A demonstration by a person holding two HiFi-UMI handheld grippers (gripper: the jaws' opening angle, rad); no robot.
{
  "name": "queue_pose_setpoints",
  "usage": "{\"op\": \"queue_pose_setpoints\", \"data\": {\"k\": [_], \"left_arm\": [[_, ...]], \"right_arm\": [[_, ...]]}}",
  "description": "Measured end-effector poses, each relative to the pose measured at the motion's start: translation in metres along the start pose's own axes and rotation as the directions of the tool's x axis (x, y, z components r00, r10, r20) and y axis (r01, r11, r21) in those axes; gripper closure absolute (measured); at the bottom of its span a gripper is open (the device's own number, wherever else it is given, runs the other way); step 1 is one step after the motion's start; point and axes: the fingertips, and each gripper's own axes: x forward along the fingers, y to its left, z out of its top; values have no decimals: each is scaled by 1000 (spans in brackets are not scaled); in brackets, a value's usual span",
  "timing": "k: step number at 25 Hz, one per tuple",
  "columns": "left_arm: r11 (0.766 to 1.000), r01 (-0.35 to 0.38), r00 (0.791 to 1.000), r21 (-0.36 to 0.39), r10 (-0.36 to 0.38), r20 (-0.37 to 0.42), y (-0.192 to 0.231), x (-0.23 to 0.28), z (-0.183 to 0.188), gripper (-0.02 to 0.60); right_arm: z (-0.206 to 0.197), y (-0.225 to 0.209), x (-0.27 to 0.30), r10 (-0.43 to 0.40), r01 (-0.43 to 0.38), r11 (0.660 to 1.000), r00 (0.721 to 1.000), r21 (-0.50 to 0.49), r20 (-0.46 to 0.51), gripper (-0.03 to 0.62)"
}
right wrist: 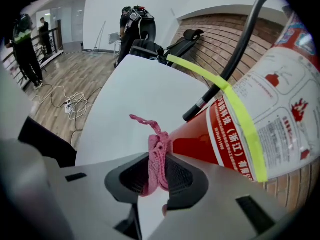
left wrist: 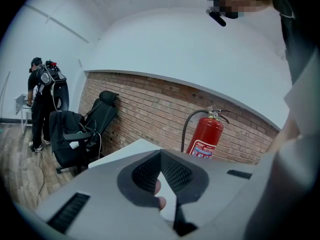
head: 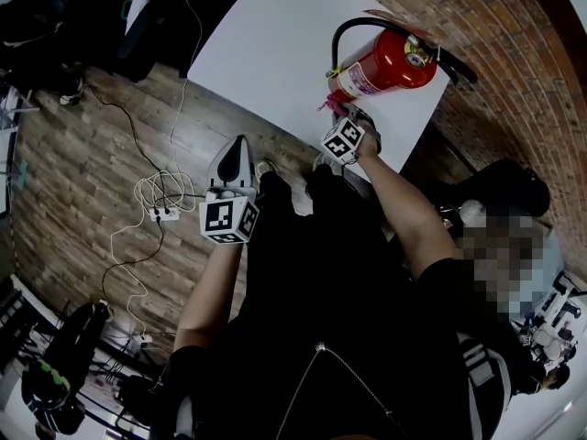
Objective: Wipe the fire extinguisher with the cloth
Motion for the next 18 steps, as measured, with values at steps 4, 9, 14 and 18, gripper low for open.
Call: {"op": "queue_pose_setpoints", "data": {"k": [4, 9, 14, 18], "left_arm": [[998, 64, 998, 29, -64, 1, -5, 8, 7, 574], [992, 117, 993, 49, -118, 4, -8, 13, 18, 574], [986, 151, 989, 65, -151, -4, -8, 16, 20, 574], [984, 167, 986, 68, -167, -7, -7, 16, 23, 574]], "right_arm": [[-1, -7, -11, -42, 42, 999, 999, 26, 3, 500], [4, -13, -25, -88, 87, 996, 996, 28, 10, 500], [7, -17, -38, -119, 118, 992, 993, 35, 23, 500], [10, -21, -48, -143, 143, 990, 989, 18, 29, 500]]}}
